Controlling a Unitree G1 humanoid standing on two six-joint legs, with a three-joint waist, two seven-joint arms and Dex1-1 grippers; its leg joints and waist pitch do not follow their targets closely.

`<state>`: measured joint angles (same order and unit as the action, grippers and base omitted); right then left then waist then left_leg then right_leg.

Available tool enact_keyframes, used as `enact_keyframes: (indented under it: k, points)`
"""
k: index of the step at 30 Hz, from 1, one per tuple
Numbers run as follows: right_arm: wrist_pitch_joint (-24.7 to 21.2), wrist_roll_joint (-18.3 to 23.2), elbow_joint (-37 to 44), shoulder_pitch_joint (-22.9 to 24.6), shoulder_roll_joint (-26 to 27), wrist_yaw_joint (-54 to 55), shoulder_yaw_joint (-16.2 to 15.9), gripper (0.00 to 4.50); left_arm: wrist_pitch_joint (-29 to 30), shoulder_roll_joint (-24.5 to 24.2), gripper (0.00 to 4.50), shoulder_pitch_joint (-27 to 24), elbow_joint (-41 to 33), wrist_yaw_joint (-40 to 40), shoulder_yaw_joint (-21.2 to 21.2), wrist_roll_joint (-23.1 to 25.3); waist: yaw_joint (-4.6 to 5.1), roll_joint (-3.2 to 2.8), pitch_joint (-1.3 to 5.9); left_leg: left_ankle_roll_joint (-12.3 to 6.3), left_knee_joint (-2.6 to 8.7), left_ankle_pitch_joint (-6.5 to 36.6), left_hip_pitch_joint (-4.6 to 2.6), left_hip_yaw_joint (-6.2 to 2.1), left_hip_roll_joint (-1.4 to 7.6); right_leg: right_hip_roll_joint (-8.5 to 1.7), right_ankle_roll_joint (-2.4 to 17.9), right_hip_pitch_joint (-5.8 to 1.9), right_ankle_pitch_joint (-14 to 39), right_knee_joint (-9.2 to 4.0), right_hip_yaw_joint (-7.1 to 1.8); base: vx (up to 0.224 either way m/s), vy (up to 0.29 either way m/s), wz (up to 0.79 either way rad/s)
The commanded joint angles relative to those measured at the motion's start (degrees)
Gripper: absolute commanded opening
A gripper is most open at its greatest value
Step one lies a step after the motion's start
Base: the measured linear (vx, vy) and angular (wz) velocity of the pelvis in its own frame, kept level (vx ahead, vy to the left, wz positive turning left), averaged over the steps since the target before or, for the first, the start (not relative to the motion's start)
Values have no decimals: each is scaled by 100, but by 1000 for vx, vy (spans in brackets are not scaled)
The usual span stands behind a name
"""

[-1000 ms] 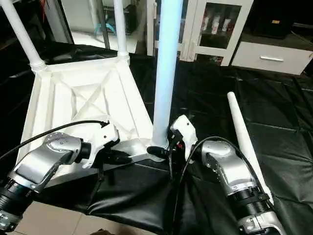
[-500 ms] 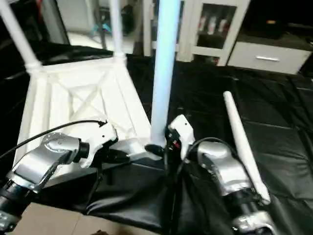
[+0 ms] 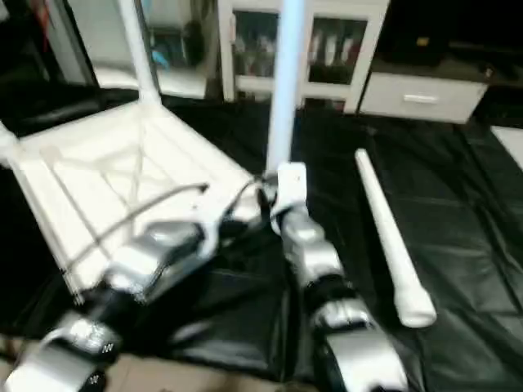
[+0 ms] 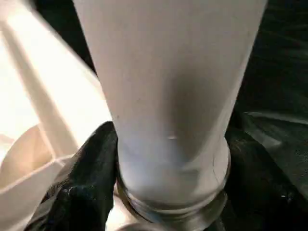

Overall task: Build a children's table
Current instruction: Rotate leg to tighten

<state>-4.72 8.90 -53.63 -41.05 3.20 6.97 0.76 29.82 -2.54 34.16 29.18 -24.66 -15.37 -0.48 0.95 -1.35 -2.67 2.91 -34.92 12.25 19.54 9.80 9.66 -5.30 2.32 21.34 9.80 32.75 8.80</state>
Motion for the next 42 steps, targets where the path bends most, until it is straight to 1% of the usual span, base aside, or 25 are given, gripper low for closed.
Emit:
enact_keyframes:
  k: [1, 2, 4, 5, 7, 10, 11, 12, 13, 14, 15, 16, 18, 20, 21, 23, 24, 25, 27, 28, 29, 31, 34, 38, 42]
  points:
    - [20, -188, -551, 51, 266, 450, -82, 272, -299, 73, 0, 154, 171, 604, 285, 116, 24, 7, 305, 2, 470, 2327, -52, -228, 345, -491, 287, -90, 2889, -588, -330, 0, 0, 0]
    - [55, -185, -583, 29, 292, 450, -72, 272, -309, 74, 0, 156, 162, 610, 287, 119, 28, 120, 318, -39, 480, 2173, -8, -209, 350, -485, 346, -101, 2695, -555, -356, 0, 0, 0]
    - [145, -169, -661, -31, 338, 426, -34, 272, -332, 49, 0, 148, 96, 578, 292, 126, -21, 65, 347, -128, 471, 1757, 54, -187, 357, -522, 504, -129, 2270, -472, -415, 0, 0, 0]
    - [300, -33, -709, -75, 376, 68, 80, 272, -324, 12, 0, 124, 19, 517, 292, 120, -27, 69, 332, -182, 477, 1649, 93, -179, 364, -518, 584, -140, 2159, -440, -427, 0, 0, 0]
    - [556, 157, -660, -104, 372, -349, 276, 328, -225, -92, 0, 5, -281, 290, 262, 68, -53, 88, 351, -239, 461, 1566, 95, -169, 372, -541, 636, -166, 2154, -421, -433, 0, 0, 0]
    - [657, 121, -605, -103, 313, -250, 298, 362, -218, -147, 0, -74, -446, 144, 214, 41, -60, 77, 361, -315, 462, 1202, 151, -159, 380, -530, 755, -188, 1852, -376, -437, 0, 0, 0]
    - [636, 111, -282, 41, 196, -390, 234, 375, -162, -285, 0, -218, -712, -86, 138, 7, -68, 45, 384, -337, 451, 999, 150, -157, 385, -523, 822, -202, 1601, -340, -442, 0, 0, 0]
    - [605, 129, -51, 148, 131, -500, 206, 382, -144, -381, 0, -315, -881, -256, 79, -18, -75, 63, 392, -372, 447, 862, 160, -151, 395, -517, 845, -220, 1389, -317, -448, 0, 0, 0]
    - [603, 130, -38, 154, 127, -506, 204, 382, -143, -387, 0, -320, -890, -266, 76, -20, -74, 52, 407, -477, 433, 586, 185, -145, 398, -510, 953, -229, 981, -258, -455, 0, 0, 0]
    - [502, 116, 311, 316, 12, -722, 105, 394, -104, -516, 0, -430, -1065, -438, 24, -52, -96, 22, 439, -576, 397, 373, 159, -129, 384, -488, 1059, -220, 630, -203, -461, 0, 0, 0]
    - [502, 116, 311, 316, 12, -722, 105, 406, -104, -516, 0, -430, -1065, -438, 24, -52, -100, 35, 456, -651, 377, 215, 173, -124, 382, -487, 1108, -221, 392, -172, -469, 0, 0, 0]
    - [454, 82, 471, 393, -50, -853, 49, 417, -73, -577, 0, -478, -1138, -502, 9, -65, -105, 46, 460, -829, 356, -68, 185, -117, 369, -467, 1246, -206, 18, -119, -466, 0, 0, 0]
    - [-32, 186, 1546, 951, -374, -1719, -156, 431, 98, -944, 0, -739, -1508, -1012, -124, -192, -170, 9, 416, -962, 355, 67, 182, -108, 382, -474, 1259, -208, 124, -145, -467, 0, 0, 0]
    - [-430, 368, 2226, 1300, -613, -2254, -306, 445, 210, -1136, 0, -861, -1692, -1283, -180, -282, -218, 9, 404, -925, 384, 296, 130, -109, 416, -441, 1180, -193, 404, -164, -470, 0, 0, 0]
    - [-490, 386, 2337, 1355, -672, -2336, -346, 445, 222, -1169, 0, -878, -1720, -1335, -189, -299, -228, 3, 396, -888, 393, 363, 137, -110, 425, -444, 1161, -187, 506, -179, -474, 0, 0, 0]
    - [-1064, 628, 3307, 1814, -1241, -3149, -692, 445, 318, -1477, 0, -1030, -1983, -1820, -287, -421, -278, -16, 359, -614, 437, 727, 117, -114, 423, -432, 1011, -189, 1023, -253, -482, 0, 0, 0]
    - [-1236, 742, 3558, 1922, -1415, -3403, -774, 445, 335, -1568, 0, -1066, -2044, -1962, -323, -445, -299, -12, 354, -558, 446, 795, 108, -116, 432, -427, 954, -191, 1098, -260, -484, 0, 0, 0]
    - [-1325, 819, 3848, 2052, -1700, -3817, -939, 445, 393, -1681, 0, -1101, -2111, -2121, -353, -476, -315, -51, 345, -475, 459, 938, 87, -119, 426, -421, 900, -179, 1213, -272, -491, 0, 0, 0]
    - [-1368, 858, 4032, 2134, -1889, -4092, -1050, 445, 434, -1752, 0, -1123, -2152, -2223, -370, -497, -314, -18, 325, -366, 470, 1117, 89, -111, 416, -429, 830, -170, 1453, -319, -494, 0, 0, 0]
    - [-1548, 972, 4408, 2330, -2286, -4632, -1082, 445, 438, -1910, 0, -1178, -2262, -2471, -405, -567, -315, -42, 323, -325, 476, 1215, 100, -119, 407, -430, 767, -192, 1625, -355, -491, 0, 0, 0]
    - [-1654, 978, 4542, 2396, -2524, -4903, -1031, 445, 434, -2048, 0, -1230, -2393, -2686, -472, -646, -322, -20, 315, -329, 480, 1236, 97, -125, 418, -438, 732, -181, 1683, -356, -506, 0, 0, 0]
    - [-1737, 938, 4618, 2408, -2692, -5060, -994, 445, 442, -2168, 0, -1280, -2535, -2887, -544, -717, -320, -17, 318, -318, 480, 1237, 118, -130, 404, -441, 725, -188, 1798, -365, -496, 0, 0, 0]
    - [-1953, 1066, 4773, 2389, -2887, -5277, -956, 445, 470, -2306, 0, -1353, -2746, -3156, -622, -827, -335, -28, 336, -328, 462, 1036, 113, -132, 411, -443, 827, -183, 1610, -341, -501, 0, 0, 0]
    - [-2108, 1099, 4850, 2354, -3166, -5655, -1212, 445, 497, -2465, 0, -1401, -2936, -3442, -739, -887, -395, -33, 350, -379, 437, 857, 66, -108, 415, -423, 950, -147, 1277, -301, -509, 0, 0, 0]
    - [-2248, 1129, 4819, 2334, -3215, -6112, -1399, 445, 531, -2506, 0, -1383, -2979, -3515, -778, -889, -444, -34, 354, -395, 439, 831, 80, -106, 416, -425, 1001, -168, 1187, -282, -510, 0, 0, 0]
